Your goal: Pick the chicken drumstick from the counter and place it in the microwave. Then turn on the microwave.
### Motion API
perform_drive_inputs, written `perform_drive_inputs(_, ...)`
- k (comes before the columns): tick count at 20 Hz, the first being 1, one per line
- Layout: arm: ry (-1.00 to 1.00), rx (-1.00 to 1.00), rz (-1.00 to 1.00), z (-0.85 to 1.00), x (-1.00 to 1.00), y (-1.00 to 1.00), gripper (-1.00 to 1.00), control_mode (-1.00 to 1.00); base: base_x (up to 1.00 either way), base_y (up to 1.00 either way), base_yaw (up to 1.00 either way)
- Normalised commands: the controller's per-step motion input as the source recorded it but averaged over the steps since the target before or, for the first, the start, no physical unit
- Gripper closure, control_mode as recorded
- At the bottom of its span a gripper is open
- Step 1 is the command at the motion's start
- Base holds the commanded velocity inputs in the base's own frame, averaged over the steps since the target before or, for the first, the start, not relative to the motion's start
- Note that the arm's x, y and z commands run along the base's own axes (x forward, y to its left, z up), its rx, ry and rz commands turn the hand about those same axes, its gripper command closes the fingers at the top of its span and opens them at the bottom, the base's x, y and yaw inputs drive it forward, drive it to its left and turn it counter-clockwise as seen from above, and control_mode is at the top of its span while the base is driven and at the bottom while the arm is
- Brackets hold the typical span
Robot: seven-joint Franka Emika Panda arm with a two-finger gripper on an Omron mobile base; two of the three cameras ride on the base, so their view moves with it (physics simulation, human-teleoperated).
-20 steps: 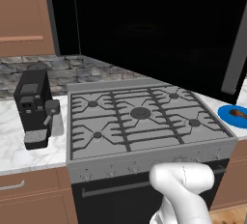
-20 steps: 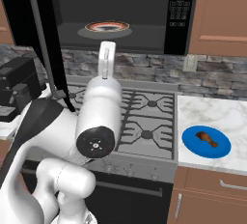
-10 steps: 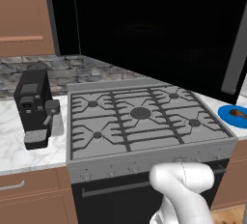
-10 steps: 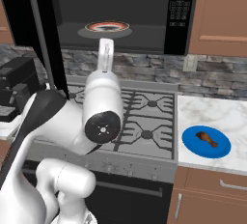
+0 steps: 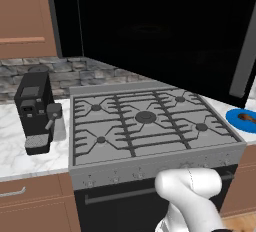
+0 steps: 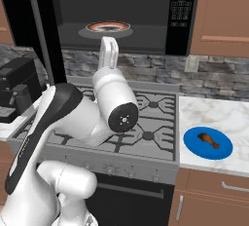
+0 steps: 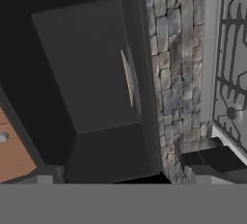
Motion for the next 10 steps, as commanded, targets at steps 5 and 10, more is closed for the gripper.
perform_drive_inputs(5,0.0,0.0,0.09,-0.03,0.01,0.2,-1.0,-1.0,0.0,0.0,0.0)
perform_drive_inputs(10,0.0,0.0,0.08,-0.03,-0.03,0.22,-1.0,-1.0,0.0,0.0,0.0)
